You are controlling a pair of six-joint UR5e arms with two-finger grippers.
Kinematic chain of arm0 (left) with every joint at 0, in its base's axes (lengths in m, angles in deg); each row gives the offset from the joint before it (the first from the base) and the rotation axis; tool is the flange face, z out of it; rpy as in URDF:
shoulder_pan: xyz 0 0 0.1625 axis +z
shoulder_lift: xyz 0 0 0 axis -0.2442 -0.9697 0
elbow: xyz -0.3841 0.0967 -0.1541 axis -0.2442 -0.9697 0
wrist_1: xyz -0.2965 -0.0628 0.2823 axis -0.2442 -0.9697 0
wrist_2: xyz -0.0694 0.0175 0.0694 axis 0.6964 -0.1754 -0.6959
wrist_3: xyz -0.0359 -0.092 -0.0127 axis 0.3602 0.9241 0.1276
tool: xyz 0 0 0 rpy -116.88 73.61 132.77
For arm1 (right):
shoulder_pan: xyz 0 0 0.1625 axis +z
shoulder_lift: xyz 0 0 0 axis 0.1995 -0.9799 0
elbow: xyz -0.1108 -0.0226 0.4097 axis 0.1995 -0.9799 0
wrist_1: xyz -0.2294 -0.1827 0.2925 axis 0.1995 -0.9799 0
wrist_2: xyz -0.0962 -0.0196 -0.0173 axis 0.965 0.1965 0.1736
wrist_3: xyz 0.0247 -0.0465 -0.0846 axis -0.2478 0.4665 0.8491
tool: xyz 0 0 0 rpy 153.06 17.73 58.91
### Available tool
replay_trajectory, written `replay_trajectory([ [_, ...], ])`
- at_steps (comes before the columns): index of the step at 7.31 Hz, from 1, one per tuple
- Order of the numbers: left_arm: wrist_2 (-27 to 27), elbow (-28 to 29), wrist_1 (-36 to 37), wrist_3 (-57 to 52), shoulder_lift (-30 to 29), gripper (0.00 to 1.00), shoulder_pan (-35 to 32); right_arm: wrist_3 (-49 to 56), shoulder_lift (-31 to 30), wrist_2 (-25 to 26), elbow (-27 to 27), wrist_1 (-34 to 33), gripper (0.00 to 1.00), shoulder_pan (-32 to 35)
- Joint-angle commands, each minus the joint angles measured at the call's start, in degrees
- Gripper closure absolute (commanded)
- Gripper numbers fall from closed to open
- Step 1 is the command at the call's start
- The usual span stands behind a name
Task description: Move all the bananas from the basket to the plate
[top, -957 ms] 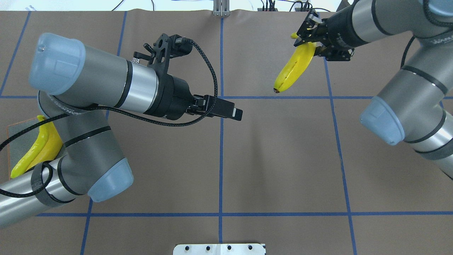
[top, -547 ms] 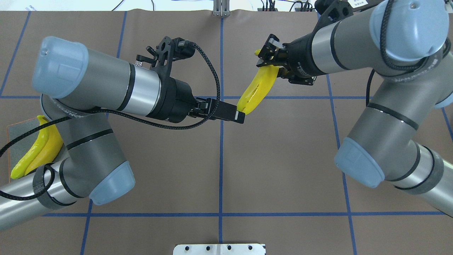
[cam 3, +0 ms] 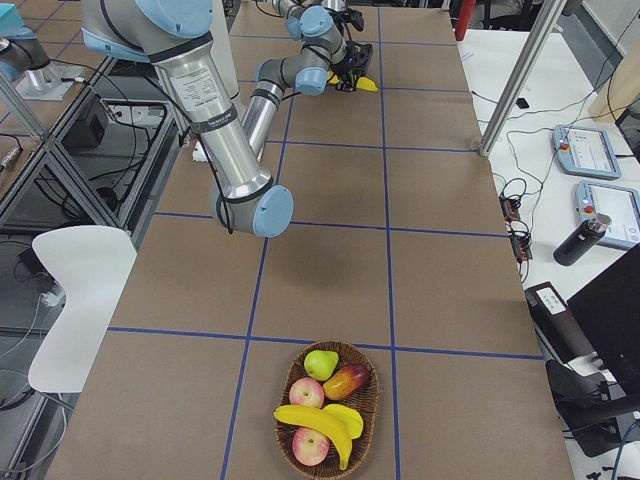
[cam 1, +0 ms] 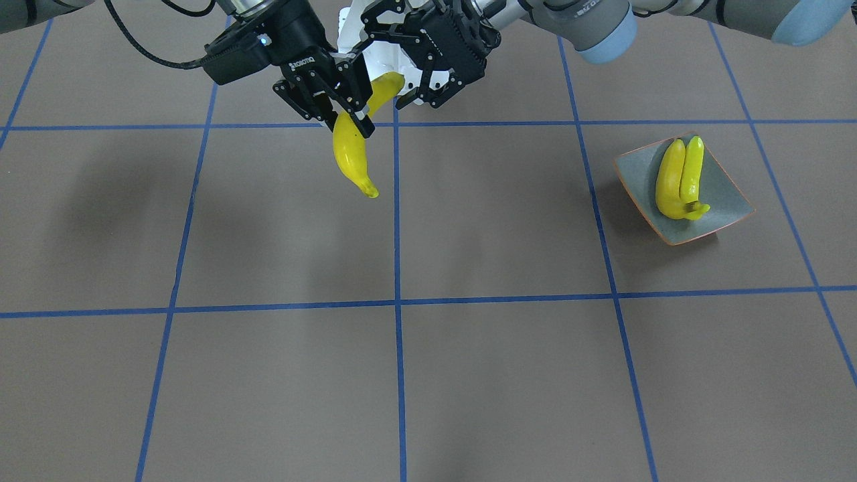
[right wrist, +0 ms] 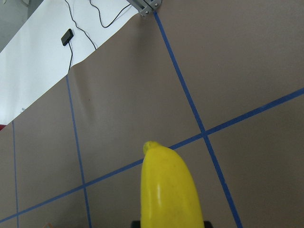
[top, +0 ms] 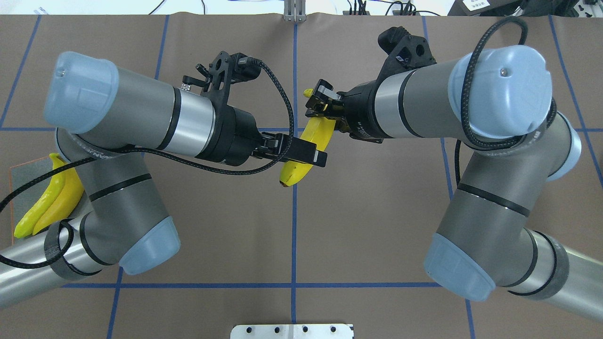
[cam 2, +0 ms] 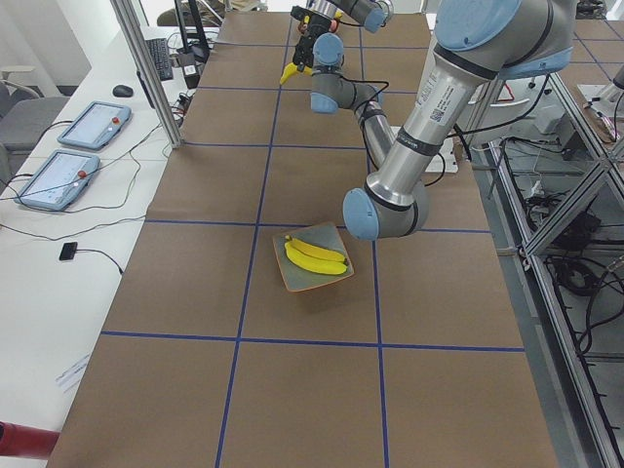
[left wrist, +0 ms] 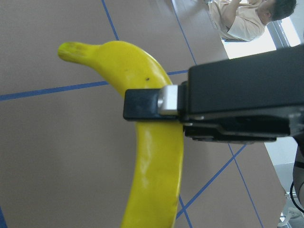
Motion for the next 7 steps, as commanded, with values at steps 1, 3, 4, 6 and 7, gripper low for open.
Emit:
replay_trajectory([
  [1, 0.0, -0.1, -0.1, 0.0, 0.0, 0.68, 0.0, 0.1, 0.1, 0.2, 1.6, 0.0, 1.0, -0.4],
  [3, 0.0, -0.4, 0.0, -0.1, 0.1, 1.0, -0.1, 0.2, 0.1, 0.1, 2.2, 0.1, 0.96, -0.4],
  [4, 0.0, -0.5, 0.0, -0.1, 0.2, 1.0, -0.1, 0.8, 0.0, 0.7, 2.4, 0.1, 0.02, -0.4],
  [6, 0.0, -0.5, 0.4, 0.0, 0.9, 1.0, -0.2, 2.3, -0.3, 1.1, 4.4, 0.0, 0.0, 0.3],
  [7, 0.0, -1.2, 0.5, 0.0, 3.1, 1.0, -0.5, 2.5, -0.8, 0.5, 4.5, 0.0, 0.0, 2.4],
])
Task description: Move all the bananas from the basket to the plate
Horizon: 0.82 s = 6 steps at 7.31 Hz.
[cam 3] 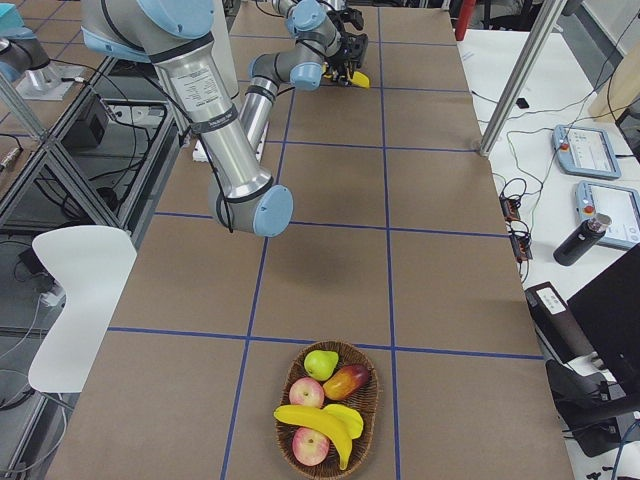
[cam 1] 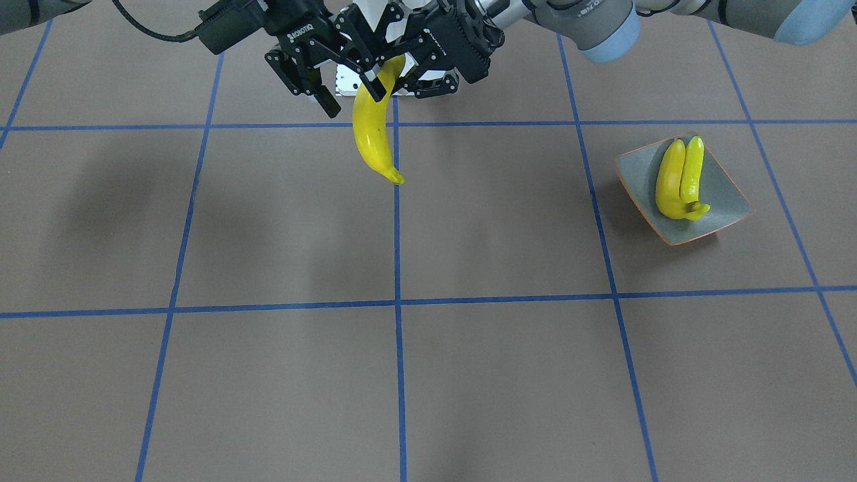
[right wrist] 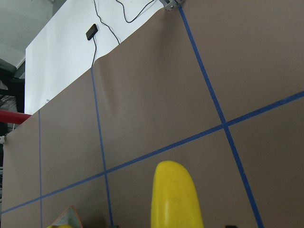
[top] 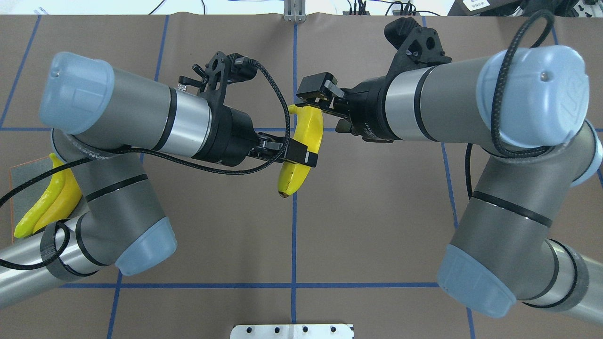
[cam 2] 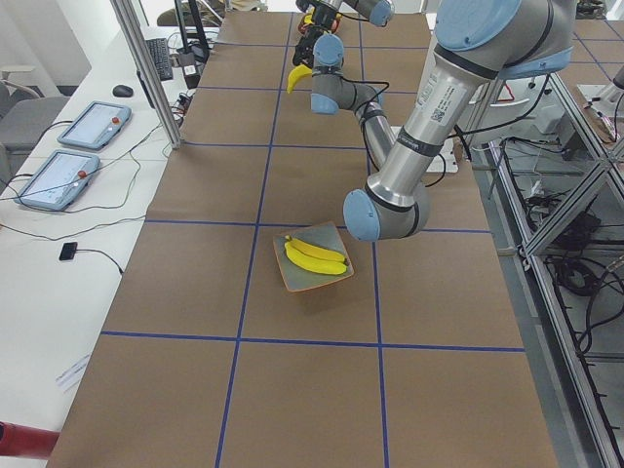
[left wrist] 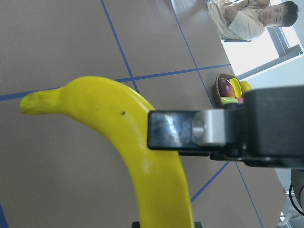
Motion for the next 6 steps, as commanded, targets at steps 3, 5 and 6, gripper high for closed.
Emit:
replay_trajectory([
  [3, -0.2, -5.0, 0.0, -1.1, 14.6, 1.0, -5.3, 8.6, -9.4, -3.3, -0.1, -0.8, 0.0, 8.2],
  [5, -0.2, -6.4, 0.2, -12.6, 24.2, 1.0, -6.4, 18.3, -15.3, -9.1, -3.2, -0.7, 0.0, 15.1],
  [6, -0.2, -6.5, 0.2, -17.3, 28.8, 1.0, -7.5, 24.1, -17.6, -12.1, -5.6, -0.6, 0.0, 19.2],
])
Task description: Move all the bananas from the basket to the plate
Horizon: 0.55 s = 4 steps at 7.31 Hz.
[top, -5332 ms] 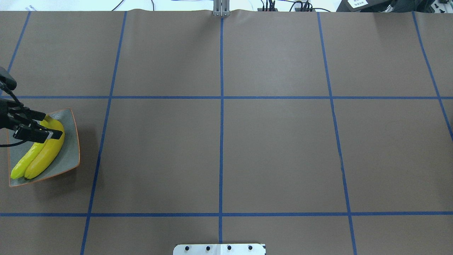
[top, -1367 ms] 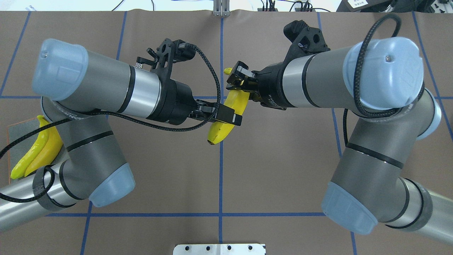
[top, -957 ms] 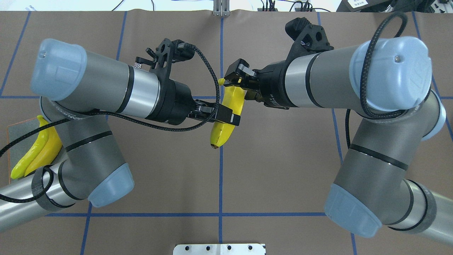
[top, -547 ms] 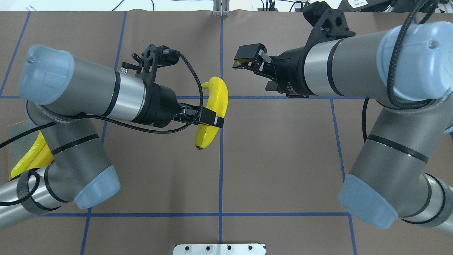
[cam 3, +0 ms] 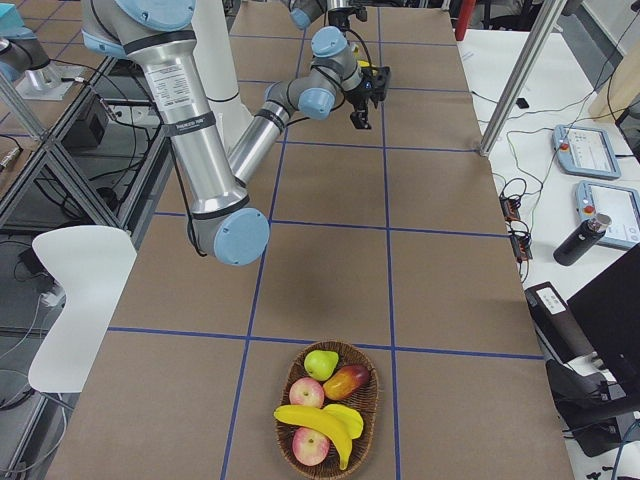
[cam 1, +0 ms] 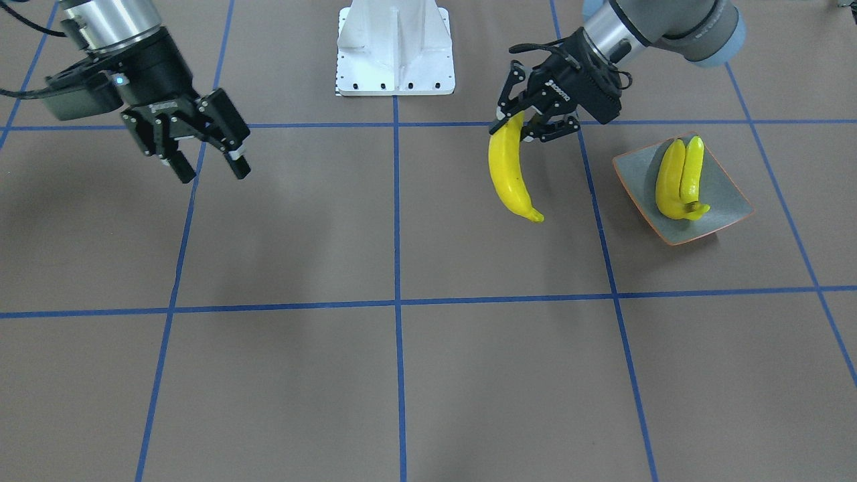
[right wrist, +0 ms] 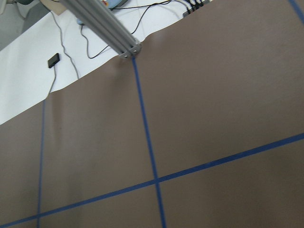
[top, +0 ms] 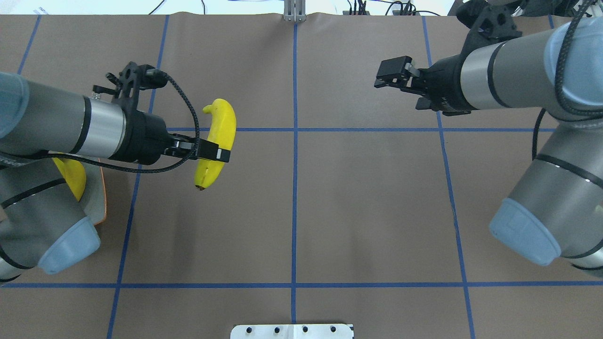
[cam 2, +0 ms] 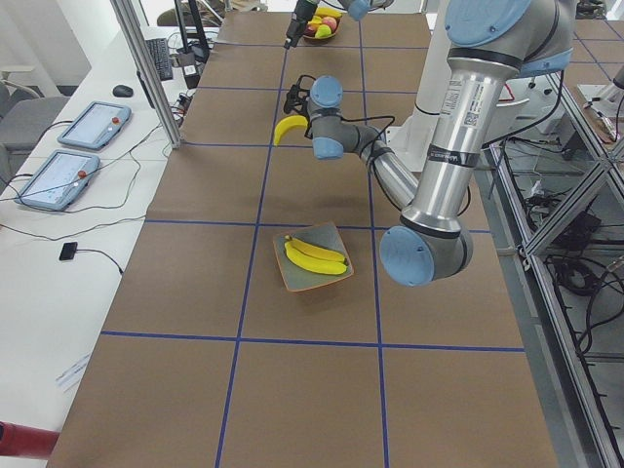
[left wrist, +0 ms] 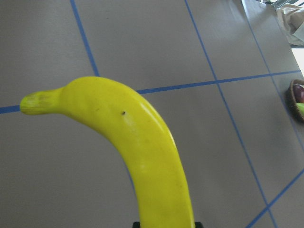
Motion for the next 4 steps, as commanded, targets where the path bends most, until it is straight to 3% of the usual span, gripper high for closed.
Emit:
replay_trajectory([
  [1, -0.2, -0.7, 0.0, -10.9, 10.3, 1.0, -1.3, 13.9, -5.5, -7.7, -4.4, 0.2, 0.0, 9.5],
  [4, -4.8, -0.8, -0.2, -29.9, 22.2, 1.0, -1.5, 31.5, -11.0, -17.1, -8.9, 0.4, 0.0, 21.6],
])
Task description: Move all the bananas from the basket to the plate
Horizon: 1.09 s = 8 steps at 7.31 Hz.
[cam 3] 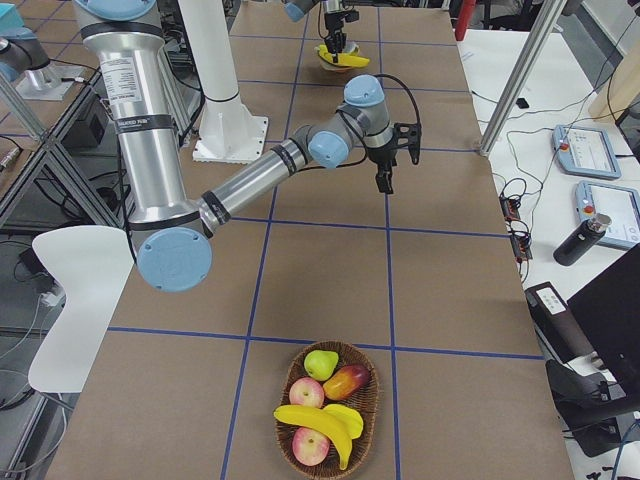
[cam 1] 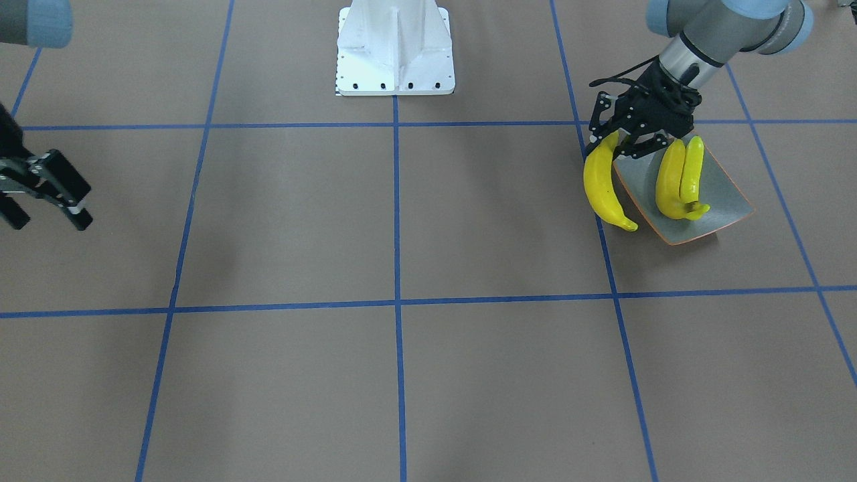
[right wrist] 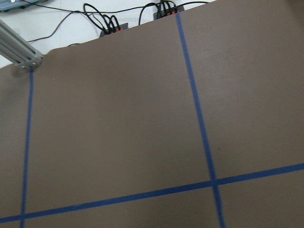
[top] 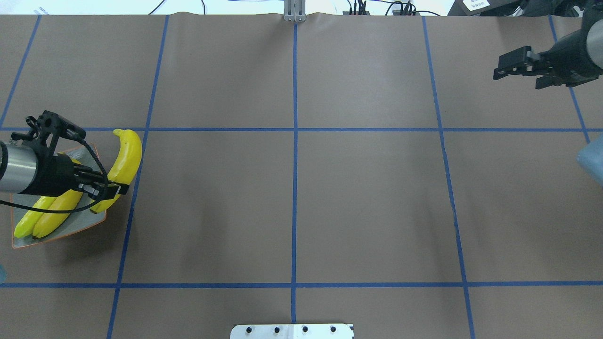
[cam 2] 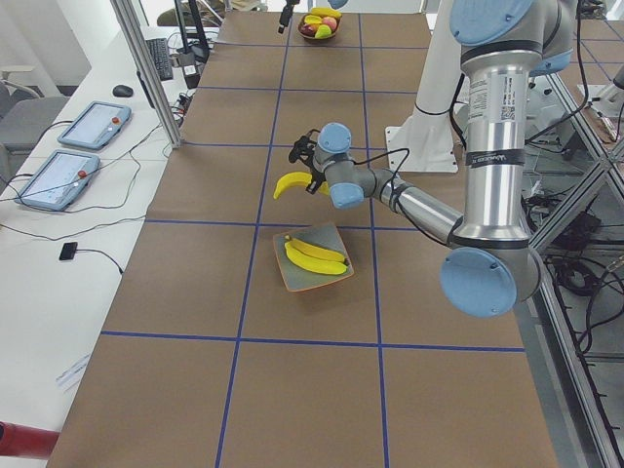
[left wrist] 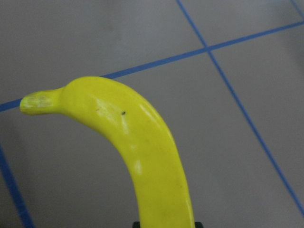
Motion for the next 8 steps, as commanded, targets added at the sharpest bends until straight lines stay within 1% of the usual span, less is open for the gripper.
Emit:
replay_trajectory([
  [1, -5.4, -0.1, -0.3, -16.1, 7.3, 1.0, -0.1, 9.4, -1.8, -4.5, -3.7, 0.1, 0.0, 6.8],
  [2, -7.3, -0.1, -0.4, -20.4, 9.1, 1.0, -0.1, 12.1, -1.7, -4.7, -5.4, 0.1, 0.0, 8.0],
  [3, -7.5, 0.1, -0.6, -24.4, 10.3, 1.0, -0.1, 15.4, -1.6, -5.0, -7.3, 0.1, 0.0, 9.5],
  [4, -8.5, 0.2, -0.6, -27.6, 11.5, 0.85, -0.1, 19.3, -1.6, -6.5, -8.9, 0.1, 0.0, 11.6],
  [5, -8.7, 0.4, -0.6, -27.8, 11.5, 0.49, 0.1, 23.0, -1.8, -8.6, -10.8, 0.1, 0.0, 13.7],
  [6, -8.6, 0.3, -0.7, -27.9, 11.4, 0.01, 0.1, 26.7, -1.8, -10.1, -12.8, 0.1, 0.0, 15.8],
  [7, -7.8, 0.0, -2.5, -27.7, 11.5, 0.0, 0.0, 30.3, -1.8, -11.1, -14.8, 0.1, 0.0, 17.9],
  [8, -2.2, -1.0, -2.8, -27.4, 10.8, 0.0, -0.2, 35.0, -1.9, -12.2, -17.2, 0.1, 0.0, 20.4],
])
